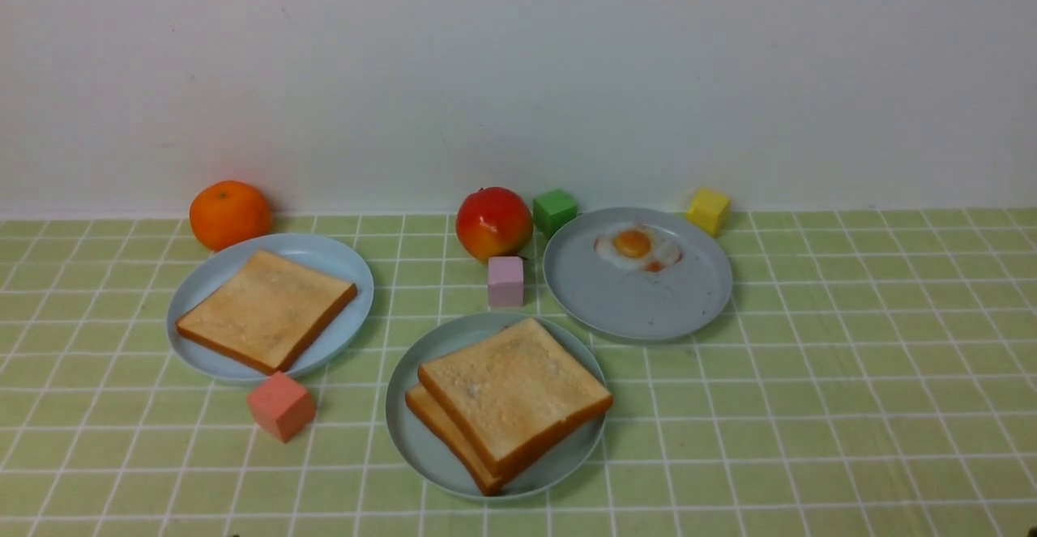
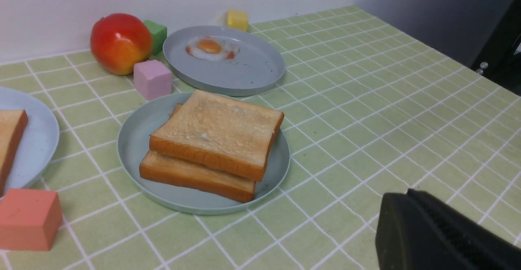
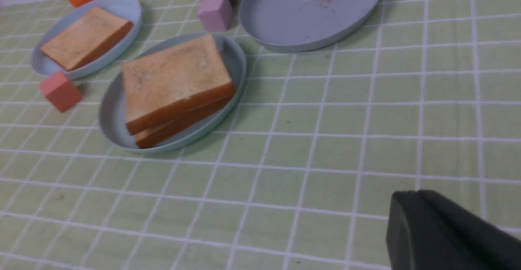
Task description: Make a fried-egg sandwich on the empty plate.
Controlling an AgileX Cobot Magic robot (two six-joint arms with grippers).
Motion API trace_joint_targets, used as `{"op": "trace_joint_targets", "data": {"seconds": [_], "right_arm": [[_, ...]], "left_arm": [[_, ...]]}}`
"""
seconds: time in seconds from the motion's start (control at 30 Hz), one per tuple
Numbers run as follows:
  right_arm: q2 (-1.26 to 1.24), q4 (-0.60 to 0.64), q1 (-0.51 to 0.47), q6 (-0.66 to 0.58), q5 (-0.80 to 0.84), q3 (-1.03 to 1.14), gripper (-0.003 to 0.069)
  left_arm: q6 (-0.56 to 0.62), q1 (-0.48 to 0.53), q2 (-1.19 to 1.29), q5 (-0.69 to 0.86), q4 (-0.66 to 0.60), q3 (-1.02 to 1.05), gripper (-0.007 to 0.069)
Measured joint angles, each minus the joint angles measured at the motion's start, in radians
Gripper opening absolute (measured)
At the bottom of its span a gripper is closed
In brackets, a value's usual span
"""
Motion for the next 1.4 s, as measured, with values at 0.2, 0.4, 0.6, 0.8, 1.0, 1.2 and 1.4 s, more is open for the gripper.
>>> {"op": "trace_joint_targets", "data": {"seconds": [0.2,0.4,0.6,0.8,1.0,1.2,1.4], "right_arm": [[-0.142,-0.073,-0.179,0.0,-0.143,0.18,-0.0013],[-0.261,-0.111,-0.269,0.0,-0.114,0.258,-0.0013],[-0.262,-0.114,-0.274,0.0,-0.11,0.257,-0.0013],[-0.262,-0.114,-0.274,0.0,-0.11,0.257,-0.0013],[-0.262,-0.114,-0.274,0.0,-0.107,0.256,-0.0013],[-0.262,-0.114,-0.274,0.0,-0.107,0.256,-0.0008],[-0.262,-0.114,-0.274,0.0,-0.105,0.256,-0.0003]], "left_arm": [[0.0,0.0,0.0,0.002,0.0,0.0,-0.0013],[0.0,0.0,0.0,0.005,0.0,0.0,-0.0013],[0.0,0.0,0.0,0.007,0.001,0.0,-0.0013],[0.0,0.0,0.0,0.008,0.001,0.0,-0.0011],[0.0,0.0,0.0,0.009,0.001,0.0,-0.0006],[0.0,0.0,0.0,0.009,0.001,0.0,-0.0003],[0.0,0.0,0.0,0.009,0.001,0.0,-0.0003]]}}
